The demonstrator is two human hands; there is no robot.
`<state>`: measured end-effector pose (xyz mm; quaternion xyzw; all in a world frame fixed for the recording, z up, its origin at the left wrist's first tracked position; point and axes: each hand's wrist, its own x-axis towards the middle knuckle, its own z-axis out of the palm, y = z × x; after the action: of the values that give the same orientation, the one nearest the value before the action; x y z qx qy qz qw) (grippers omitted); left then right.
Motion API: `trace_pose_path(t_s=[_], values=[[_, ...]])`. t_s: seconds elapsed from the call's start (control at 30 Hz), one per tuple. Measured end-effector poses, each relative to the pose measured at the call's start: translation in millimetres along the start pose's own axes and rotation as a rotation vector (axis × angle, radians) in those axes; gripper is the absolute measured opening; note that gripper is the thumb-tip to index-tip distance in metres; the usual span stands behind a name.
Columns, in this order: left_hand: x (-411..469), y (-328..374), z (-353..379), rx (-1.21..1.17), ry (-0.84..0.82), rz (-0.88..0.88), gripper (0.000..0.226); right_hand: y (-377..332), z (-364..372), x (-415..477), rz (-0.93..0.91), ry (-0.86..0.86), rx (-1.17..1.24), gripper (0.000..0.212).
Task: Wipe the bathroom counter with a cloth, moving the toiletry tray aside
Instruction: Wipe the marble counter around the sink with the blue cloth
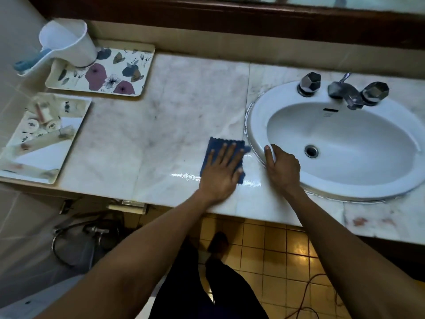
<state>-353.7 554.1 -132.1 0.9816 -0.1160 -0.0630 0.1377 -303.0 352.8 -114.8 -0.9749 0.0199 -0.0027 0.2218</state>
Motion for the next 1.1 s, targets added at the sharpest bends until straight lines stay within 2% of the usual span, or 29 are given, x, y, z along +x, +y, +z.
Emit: trace_pose_path(t_s=[0.1, 0.2, 0.27, 0.33, 0.4, 0.47, 0.53, 0.67, 0.77, 0.83, 0.97, 1.1], values=[[-64.3, -17.8, -3.2, 0.097, -0.060, 0.235, 0.059, 1.8, -1.7, -2.1, -0.007, 0.008, 0.024, 0.049], [-84.0, -83.0, -24.2, 0.180, -0.083, 0.263, 0.058, 2.0, -1.5, -2.2, 0.018, 0.002, 0.048, 0.048], [-65.3, -121.4, -38.0, 0.182, -0.081, 0.127, 0.057, 1.5, -0.7, -3.0, 0.023, 0.013, 0.060, 0.048], [-30.8, -130.3, -44.6, 0.132, -0.050, -0.073, 0.058, 1.9, 1.1, -3.6, 0.029, 0.022, 0.056, 0.049], [8.9, -107.8, -41.2, 0.068, -0.008, -0.282, 0.060, 1.6, 1.9, -3.3, 0.036, 0.028, 0.046, 0.048], [36.8, -69.9, -32.9, 0.019, 0.024, -0.376, 0.060, 1.4, 2.7, -2.9, 0.035, 0.029, 0.049, 0.048], [41.7, -31.0, -19.3, 0.005, 0.021, -0.291, 0.060, 1.9, 3.5, -2.6, 0.030, 0.029, 0.043, 0.047], [-12.9, 11.6, 2.8, 0.059, -0.038, 0.112, 0.059, 1.8, 3.7, -2.5, 0.020, 0.051, 0.049, 0.043], [-62.6, -19.9, -6.5, 0.147, -0.126, 0.379, 0.057, 0.9, 2.7, -4.1, 0.036, 0.067, 0.086, 0.042], [-76.2, -60.3, -19.8, 0.189, -0.139, 0.399, 0.057, 0.6, 3.0, -4.3, 0.064, 0.062, 0.096, 0.042], [-40.9, -121.0, -39.5, 0.190, -0.120, 0.163, 0.056, 3.0, 2.4, -1.9, 0.061, 0.055, 0.108, 0.045], [31.7, -90.6, -30.8, 0.056, -0.013, -0.219, 0.057, 8.7, 2.6, -1.2, 0.051, 0.029, 0.106, 0.041]])
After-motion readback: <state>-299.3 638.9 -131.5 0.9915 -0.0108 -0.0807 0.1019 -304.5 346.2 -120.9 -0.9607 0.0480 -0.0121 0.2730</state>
